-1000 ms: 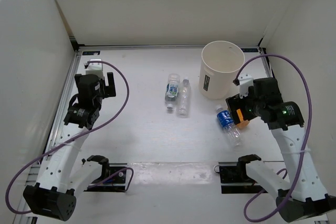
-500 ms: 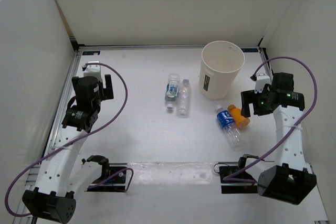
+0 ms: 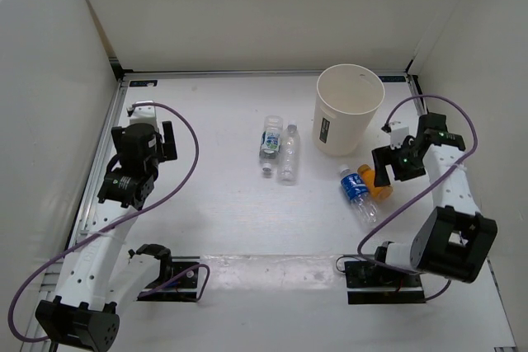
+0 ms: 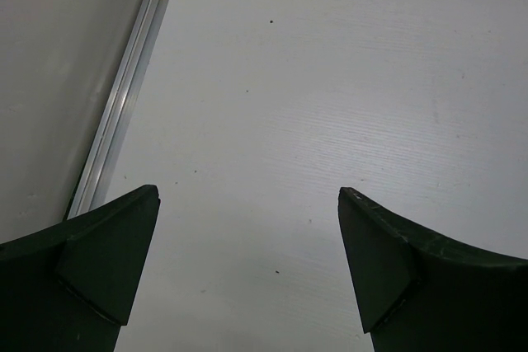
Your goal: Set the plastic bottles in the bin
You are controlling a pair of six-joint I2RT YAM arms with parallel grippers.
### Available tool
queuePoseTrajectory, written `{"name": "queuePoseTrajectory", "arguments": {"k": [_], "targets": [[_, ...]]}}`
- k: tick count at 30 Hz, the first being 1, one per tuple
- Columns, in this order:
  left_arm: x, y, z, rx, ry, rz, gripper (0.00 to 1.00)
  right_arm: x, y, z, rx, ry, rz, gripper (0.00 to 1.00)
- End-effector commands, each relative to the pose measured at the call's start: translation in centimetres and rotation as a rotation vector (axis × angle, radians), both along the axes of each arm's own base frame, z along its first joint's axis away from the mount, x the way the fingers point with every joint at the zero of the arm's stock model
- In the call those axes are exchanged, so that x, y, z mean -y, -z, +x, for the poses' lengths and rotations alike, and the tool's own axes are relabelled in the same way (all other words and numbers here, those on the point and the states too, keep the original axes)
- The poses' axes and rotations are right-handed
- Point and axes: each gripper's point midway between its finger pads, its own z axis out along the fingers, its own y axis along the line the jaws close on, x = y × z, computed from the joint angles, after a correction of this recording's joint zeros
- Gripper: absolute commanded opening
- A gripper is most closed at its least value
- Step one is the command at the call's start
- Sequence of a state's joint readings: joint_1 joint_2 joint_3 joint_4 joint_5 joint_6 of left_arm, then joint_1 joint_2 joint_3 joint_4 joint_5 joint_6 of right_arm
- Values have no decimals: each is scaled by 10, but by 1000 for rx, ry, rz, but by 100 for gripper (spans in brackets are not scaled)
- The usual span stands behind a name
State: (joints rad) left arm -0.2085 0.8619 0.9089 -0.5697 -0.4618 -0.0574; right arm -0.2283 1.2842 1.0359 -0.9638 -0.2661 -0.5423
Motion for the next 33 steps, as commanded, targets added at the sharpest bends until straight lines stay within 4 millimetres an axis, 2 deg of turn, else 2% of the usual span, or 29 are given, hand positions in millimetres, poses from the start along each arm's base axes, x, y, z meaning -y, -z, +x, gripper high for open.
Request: {"name": "queuePoseTrajectory", "arguments": {"k": [1,2,4,5,10,18,23,28,33], "targets": [[-5,3,-7,-8,-32,-7,100,16,2,22,31,-6,-44,90],[-5,3,-8,-9,-36,-10,100,18,11,24,-7,-2,-39,90],[-5,5,-10,-15,-43,-18,100,20,14,29,-21,-1,-45,90],[-6,5,-11,-14,-47,-21,100,22,25,29,-64,1,-48,90],[-6,6,-12,-21,-60,-34,100,25,39,31,-154,29,3,87],[-8,4,-15,-26,-74,-35,100,15,48,42,-181,-2,24,87],[-10,1,-17,-27,-87,-33,100,17,60,42,-238,12,38,82],[-11,5,-20,-40,-98,-33,100,18,59,44,-250,1,46,80],[-13,7,-22,-47,-114,-39,100,19,60,45,-274,-29,26,70]]}}
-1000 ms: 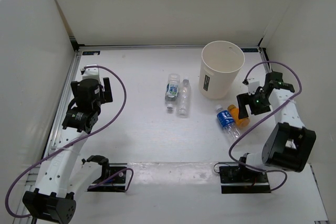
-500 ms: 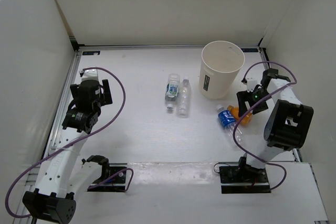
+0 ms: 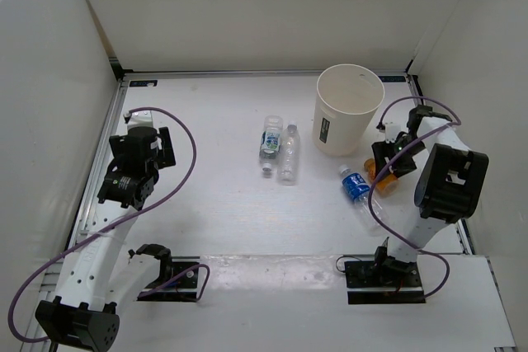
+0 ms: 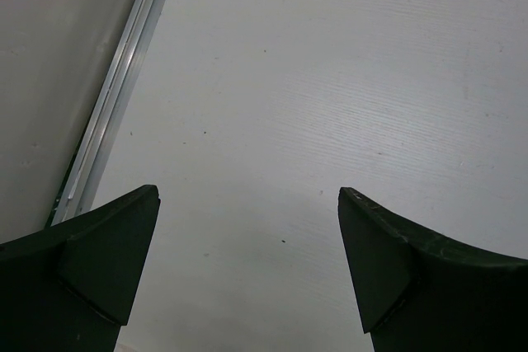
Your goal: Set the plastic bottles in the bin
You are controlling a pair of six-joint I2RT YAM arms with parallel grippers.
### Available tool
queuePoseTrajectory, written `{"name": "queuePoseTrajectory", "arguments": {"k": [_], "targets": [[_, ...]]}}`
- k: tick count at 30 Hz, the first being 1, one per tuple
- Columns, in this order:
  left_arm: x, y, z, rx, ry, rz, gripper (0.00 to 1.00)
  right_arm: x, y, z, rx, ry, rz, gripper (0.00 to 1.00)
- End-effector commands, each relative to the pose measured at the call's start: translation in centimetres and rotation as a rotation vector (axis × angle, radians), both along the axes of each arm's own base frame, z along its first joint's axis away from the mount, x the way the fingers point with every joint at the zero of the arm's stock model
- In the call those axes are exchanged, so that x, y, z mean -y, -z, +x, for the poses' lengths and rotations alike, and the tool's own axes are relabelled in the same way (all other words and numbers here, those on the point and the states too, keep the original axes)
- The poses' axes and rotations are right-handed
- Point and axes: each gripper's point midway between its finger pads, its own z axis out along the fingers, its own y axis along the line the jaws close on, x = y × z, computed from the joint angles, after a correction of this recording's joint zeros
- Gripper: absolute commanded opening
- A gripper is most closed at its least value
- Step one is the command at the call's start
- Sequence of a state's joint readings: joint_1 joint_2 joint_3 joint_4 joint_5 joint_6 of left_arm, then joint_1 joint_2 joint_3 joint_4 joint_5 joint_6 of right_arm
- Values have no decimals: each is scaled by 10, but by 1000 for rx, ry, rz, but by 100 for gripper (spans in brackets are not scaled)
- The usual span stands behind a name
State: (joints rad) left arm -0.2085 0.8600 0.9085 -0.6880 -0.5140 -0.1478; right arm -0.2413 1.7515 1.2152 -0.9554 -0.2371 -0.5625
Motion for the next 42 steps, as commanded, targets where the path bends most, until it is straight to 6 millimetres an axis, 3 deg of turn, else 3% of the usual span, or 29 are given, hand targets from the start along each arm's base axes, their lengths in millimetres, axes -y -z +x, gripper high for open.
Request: {"name": "queuePoseTrajectory", "arguments": {"k": [1,7,14,20,26,33,39,42], "targets": [[-5,-14,-4,42,-35,-10,100,2,-7,8,-3,-22,-5,70],[-6,-12,-5,34,-44,-10,100,5,-6,11,-28,-23,-35,62],[-8,-8,-10,29,-53,-6,100,2,-5,11,-50,-54,-41,47],[-11,-6,-15,35,-76,-9,100,2,-1,11,-116,-69,-83,50],[-17,-4,-21,49,-112,-8,100,10,0,2,-228,-26,-118,69],[-23,-4,-30,76,-152,-14,100,20,3,-5,-327,-42,-154,80],[-30,2,-42,76,-190,-6,100,22,4,-3,-401,-41,-157,79],[-34,4,-46,81,-214,-2,100,22,3,0,-403,-30,-154,69]]}}
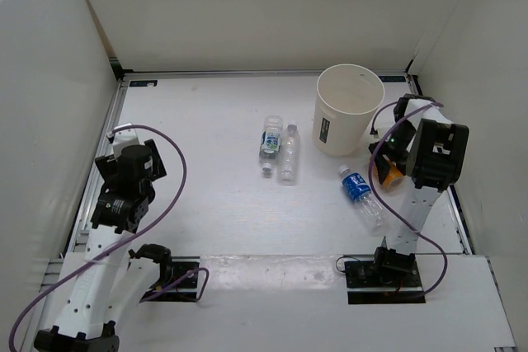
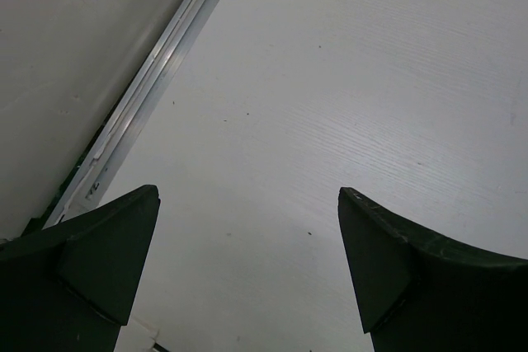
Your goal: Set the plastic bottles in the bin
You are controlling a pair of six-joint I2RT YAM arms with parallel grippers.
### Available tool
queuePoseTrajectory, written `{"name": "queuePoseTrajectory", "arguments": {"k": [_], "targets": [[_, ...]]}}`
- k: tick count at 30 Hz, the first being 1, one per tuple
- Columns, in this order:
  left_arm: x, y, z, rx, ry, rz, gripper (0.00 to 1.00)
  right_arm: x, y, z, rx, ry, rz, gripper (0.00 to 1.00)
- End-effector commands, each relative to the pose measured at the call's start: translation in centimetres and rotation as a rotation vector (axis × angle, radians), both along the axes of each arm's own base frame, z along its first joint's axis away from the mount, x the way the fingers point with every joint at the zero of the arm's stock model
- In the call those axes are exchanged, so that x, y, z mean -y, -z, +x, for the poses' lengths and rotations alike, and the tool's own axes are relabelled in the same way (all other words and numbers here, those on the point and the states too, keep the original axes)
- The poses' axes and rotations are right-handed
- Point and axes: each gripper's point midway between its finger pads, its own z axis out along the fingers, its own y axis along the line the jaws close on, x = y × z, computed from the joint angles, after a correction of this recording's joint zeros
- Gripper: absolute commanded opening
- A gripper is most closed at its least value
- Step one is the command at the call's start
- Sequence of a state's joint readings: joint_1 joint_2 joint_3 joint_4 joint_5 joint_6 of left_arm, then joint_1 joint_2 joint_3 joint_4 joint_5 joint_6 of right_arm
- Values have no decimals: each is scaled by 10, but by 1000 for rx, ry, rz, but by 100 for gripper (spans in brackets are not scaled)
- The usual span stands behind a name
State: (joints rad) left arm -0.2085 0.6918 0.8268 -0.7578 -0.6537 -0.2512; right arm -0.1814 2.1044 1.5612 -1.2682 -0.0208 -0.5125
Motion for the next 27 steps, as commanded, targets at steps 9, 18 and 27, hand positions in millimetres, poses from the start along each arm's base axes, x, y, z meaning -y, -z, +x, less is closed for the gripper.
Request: {"name": "queuePoseTrajectory", "arguments": {"k": [9,18,27], "targets": [[-9,-1,-2,22,-67,12,100,2,-35,-4,27,93,53,26],[-3,-8,18,30,-36,19,100,25,-108,-17,272,242,39,0],[16,-7,39,16,56,-20,100,15,-246,35,798,277,158,0]]}}
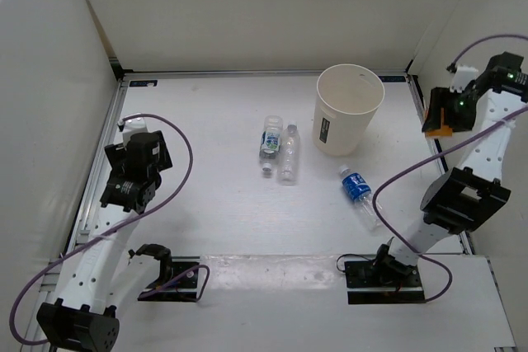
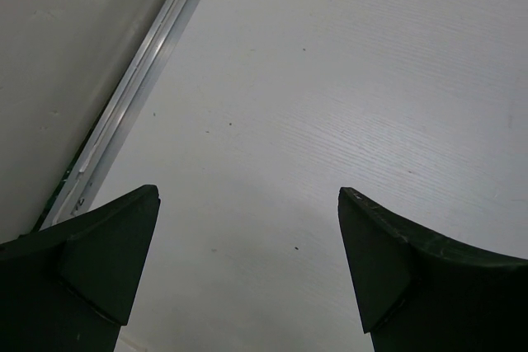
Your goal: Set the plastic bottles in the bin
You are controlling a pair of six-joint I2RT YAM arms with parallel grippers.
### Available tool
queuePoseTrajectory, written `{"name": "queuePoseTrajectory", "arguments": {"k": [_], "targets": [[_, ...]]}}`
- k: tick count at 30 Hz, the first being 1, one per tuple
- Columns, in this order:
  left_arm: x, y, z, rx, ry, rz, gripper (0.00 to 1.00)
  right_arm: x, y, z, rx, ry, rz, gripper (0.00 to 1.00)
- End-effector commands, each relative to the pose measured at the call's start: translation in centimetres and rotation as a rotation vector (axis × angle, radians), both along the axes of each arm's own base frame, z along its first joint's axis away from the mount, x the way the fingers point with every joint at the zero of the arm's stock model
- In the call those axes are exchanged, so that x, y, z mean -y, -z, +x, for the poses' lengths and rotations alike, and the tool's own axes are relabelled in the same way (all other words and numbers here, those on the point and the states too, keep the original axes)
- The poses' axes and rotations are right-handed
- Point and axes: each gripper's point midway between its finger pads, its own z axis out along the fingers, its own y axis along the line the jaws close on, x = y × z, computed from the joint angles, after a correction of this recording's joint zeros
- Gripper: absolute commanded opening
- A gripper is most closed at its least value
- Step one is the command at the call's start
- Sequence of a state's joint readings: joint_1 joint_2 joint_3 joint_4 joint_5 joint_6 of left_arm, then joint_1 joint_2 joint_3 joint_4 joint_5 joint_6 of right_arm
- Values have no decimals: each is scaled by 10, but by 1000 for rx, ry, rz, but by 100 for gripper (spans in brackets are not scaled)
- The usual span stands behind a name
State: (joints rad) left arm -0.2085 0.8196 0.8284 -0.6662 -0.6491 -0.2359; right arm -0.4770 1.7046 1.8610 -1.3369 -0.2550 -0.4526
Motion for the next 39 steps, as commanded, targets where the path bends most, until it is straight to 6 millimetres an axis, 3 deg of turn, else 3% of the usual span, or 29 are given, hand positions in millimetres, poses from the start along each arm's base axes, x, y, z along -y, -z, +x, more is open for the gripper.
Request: {"name": "queuePoseTrajectory", "arguments": {"k": [1,3,5,7,8,10,11,14,15,16,18,21,30,34,39], "targets": [[12,-19,13,52,56,-45,100,-58,-66,12,202,-122,62,0],[17,-18,16,39,72,-61,100,-71,-96,25,316,-129,-27,0],[19,-19,17,34,84,-72,100,-105,-113,47,428,-224,-64,0],[22,-18,17,31,88,-85,100,-118,-119,54,458,-241,-76,0],[22,-18,16,28,90,-87,100,-142,-122,62,491,-306,-68,0],[23,-20,14,34,100,-95,100,-152,-117,76,483,-332,-74,0],[24,-21,13,36,105,-97,100,-170,-119,79,498,-382,-71,0],[24,-23,5,49,109,-105,100,-180,-118,104,519,-400,-102,0],[23,-21,3,45,106,-109,100,-192,-131,108,563,-422,-112,0],[22,-21,0,52,104,-111,100,-189,-118,122,533,-405,-145,0],[21,-16,-7,47,95,-121,100,-199,-121,135,560,-429,-168,0],[20,-16,-14,57,88,-133,100,-205,-104,145,519,-439,-170,0],[12,-14,-26,49,51,-119,100,-208,-77,144,443,-454,-136,0],[13,-13,-19,50,45,-121,100,-212,-72,138,424,-471,-126,19],[16,-12,-9,37,44,-123,100,-221,-58,130,386,-494,-152,24]]}}
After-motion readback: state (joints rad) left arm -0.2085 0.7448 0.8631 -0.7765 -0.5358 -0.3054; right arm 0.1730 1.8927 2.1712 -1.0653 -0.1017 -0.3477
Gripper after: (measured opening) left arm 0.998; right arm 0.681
